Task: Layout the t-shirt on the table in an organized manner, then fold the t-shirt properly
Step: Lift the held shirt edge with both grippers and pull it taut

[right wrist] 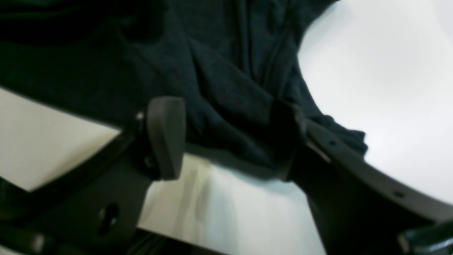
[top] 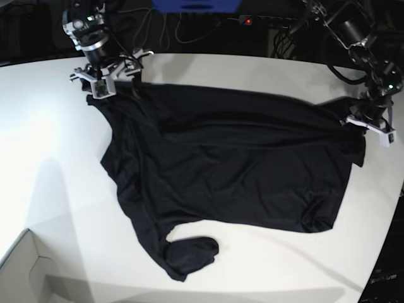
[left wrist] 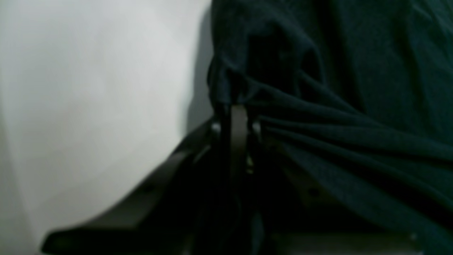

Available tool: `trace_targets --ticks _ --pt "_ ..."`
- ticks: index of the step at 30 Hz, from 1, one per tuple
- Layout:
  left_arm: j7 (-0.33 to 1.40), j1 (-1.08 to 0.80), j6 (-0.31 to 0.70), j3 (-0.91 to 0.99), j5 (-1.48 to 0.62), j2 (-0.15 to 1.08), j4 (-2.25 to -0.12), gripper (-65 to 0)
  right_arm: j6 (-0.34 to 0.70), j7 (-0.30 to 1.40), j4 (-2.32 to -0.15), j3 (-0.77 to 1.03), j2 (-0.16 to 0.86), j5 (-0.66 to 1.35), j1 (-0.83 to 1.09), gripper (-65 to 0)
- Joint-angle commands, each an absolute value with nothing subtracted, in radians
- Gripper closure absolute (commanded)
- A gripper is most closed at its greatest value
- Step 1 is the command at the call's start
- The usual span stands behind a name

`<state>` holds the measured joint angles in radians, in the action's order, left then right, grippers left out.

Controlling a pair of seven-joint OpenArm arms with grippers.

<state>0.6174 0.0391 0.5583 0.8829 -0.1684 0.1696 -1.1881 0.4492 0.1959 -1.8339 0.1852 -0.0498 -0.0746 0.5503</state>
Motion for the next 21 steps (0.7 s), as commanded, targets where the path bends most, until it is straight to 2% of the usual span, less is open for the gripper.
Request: trace_targets --ticks 1,13,15,17,20,21 --pt "0.636 0.039 0.555 0.888 -0.151 0.191 -1.198 0.0 0.452 0.170 -1.837 0.180 -0.045 -0.067 0.559 -39.6" --pt "0.636 0.039 0.555 0.888 -0.151 0.196 -1.198 0.0 0.452 0.170 -1.698 0.180 -0.021 -0.068 0.478 -38.5" --pt "0.636 0.039 0.555 0.888 -0.151 0.197 -1.198 0.0 0.452 0.170 -1.690 0.179 -0.007 -0.068 0.478 -33.1" --pt "0.636 0.039 0.555 0.888 -0.151 0.197 -1.198 0.0 0.452 0.170 -1.693 0.177 0.012 -0.068 0.484 -21.8" --pt "0.636 0.027 0.555 0.888 -0.151 0.197 -1.204 0.0 0.453 0.170 -1.696 0.186 0.018 -0.065 0.496 -1.2" --pt "0.636 0.016 0.555 0.888 -0.153 0.197 -1.224 0.0 0.453 0.170 -1.696 0.188 0.019 -0.065 0.506 0.0"
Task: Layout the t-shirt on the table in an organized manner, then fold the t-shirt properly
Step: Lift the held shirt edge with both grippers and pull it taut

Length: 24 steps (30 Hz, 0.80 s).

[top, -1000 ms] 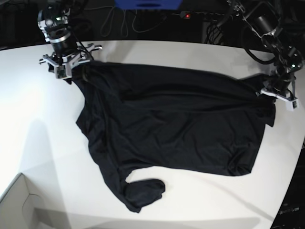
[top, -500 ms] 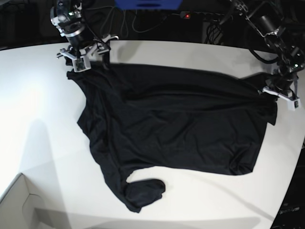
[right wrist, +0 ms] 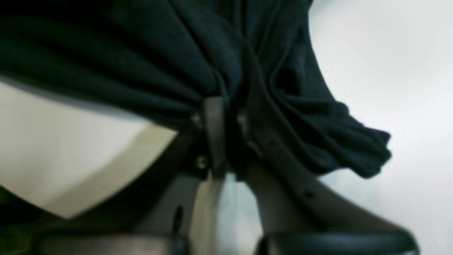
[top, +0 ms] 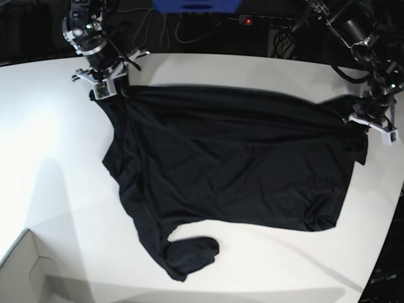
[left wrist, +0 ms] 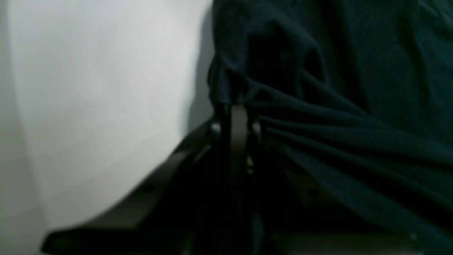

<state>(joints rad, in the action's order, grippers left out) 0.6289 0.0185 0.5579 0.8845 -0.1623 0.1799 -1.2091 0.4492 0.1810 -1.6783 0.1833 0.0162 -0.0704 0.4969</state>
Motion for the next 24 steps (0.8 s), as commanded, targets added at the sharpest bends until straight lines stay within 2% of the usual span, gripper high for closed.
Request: trace_targets --ticks 1,6,11,24 --pt "0.639 0.002 0.555 0.888 -0.153 0.197 -1.257 0.0 0.453 0.170 -1.705 0.188 0.022 -0.064 0.518 0.0" --pt "0.647 -0.067 0.556 0.888 -0.160 0.179 -1.397 0.0 0.453 0.168 -1.813 0.180 0.027 -0.062 0.584 0.0" --pt "0.648 -0.154 0.556 0.888 -0.278 0.185 -1.466 0.0 0.453 0.168 -1.911 0.179 0.024 -0.062 0.641 0.0" --pt "0.638 -0.312 0.556 0.888 -0.383 0.203 -1.504 0.0 0.453 0.171 -1.916 0.179 0.030 -0.065 0.696 0.0"
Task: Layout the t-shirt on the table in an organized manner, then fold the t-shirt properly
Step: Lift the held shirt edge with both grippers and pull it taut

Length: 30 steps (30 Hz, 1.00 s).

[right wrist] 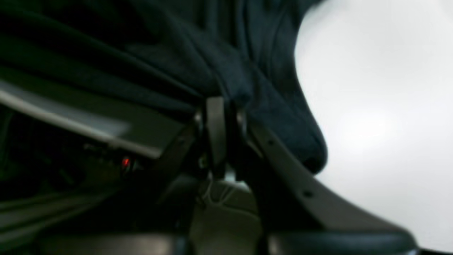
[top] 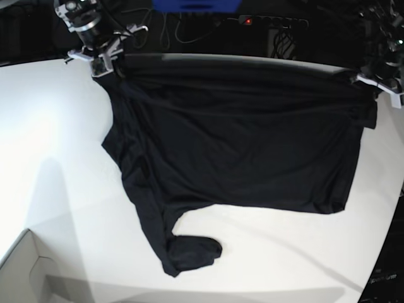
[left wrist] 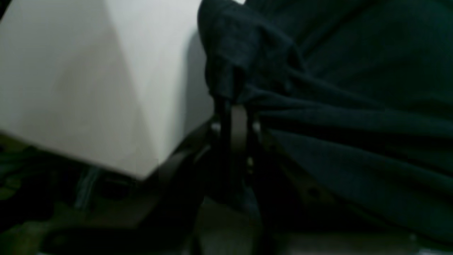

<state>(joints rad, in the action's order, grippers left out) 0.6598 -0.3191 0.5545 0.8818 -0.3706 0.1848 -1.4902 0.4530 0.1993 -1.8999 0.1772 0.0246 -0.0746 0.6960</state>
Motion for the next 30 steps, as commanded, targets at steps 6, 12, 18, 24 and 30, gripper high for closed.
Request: trace_targets --ticks 6,12,18,24,30 --pt "0.638 -0.318 0.556 0.952 -0.375 0.196 -1.504 0.0 0.453 0.171 -1.880 0.179 0.039 -0.067 0.713 0.0" --pt "0.647 -0.312 0.556 0.981 -0.377 0.196 -1.504 0.0 0.453 0.171 -1.840 0.179 0.050 -0.064 0.711 0.0" --pt "0.645 -0.311 0.556 0.980 -0.375 0.194 -1.478 0.0 0.453 0.171 -1.842 0.179 0.050 -0.065 0.710 0.0" --pt "0.645 -0.309 0.556 0.978 -0.375 0.199 -1.429 -0.2 0.453 0.171 -1.844 0.179 0.050 -0.067 0.714 -9.9" --pt "0.647 -0.309 0.556 0.978 -0.380 0.196 -1.438 -5.6 0.453 0.171 -1.850 0.182 0.051 -0.067 0.714 -15.8"
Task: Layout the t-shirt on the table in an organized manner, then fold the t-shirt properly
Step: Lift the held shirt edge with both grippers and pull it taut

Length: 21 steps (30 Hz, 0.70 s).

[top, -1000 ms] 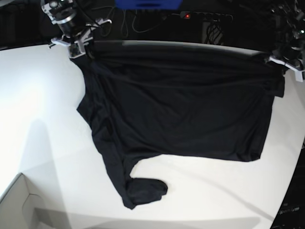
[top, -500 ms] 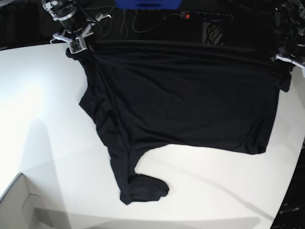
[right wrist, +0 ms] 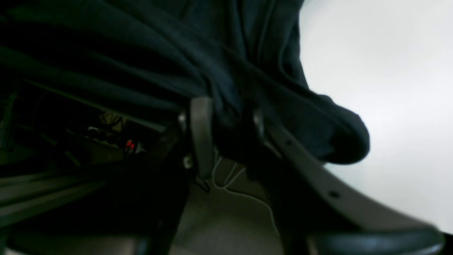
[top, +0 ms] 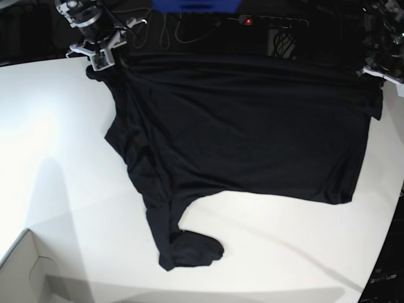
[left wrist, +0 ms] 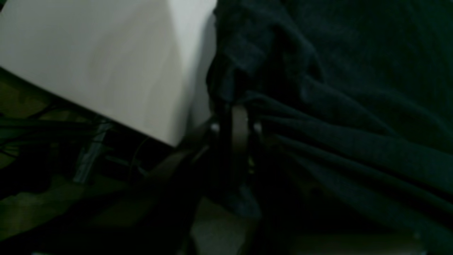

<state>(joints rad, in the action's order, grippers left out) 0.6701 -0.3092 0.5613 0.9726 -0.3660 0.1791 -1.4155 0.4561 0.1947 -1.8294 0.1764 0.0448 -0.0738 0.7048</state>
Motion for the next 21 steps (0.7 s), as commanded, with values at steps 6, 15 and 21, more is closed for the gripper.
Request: trace_targets --ticks 6,15,21 --pt "0.648 -0.315 0.556 0.978 -0.384 0.193 -1.440 -19.5 0.453 0.171 -1.850 0.185 0.045 -0.067 0.714 -16.5" --pt "0.648 -0.317 0.556 0.986 -0.386 0.174 -1.440 -24.2 0.453 0.170 -1.890 0.186 0.045 -0.064 0.719 -32.5" --pt "0.648 -0.323 0.556 0.987 -0.460 0.173 -1.497 -24.2 0.452 0.170 -1.943 0.188 0.044 -0.064 0.717 -33.7"
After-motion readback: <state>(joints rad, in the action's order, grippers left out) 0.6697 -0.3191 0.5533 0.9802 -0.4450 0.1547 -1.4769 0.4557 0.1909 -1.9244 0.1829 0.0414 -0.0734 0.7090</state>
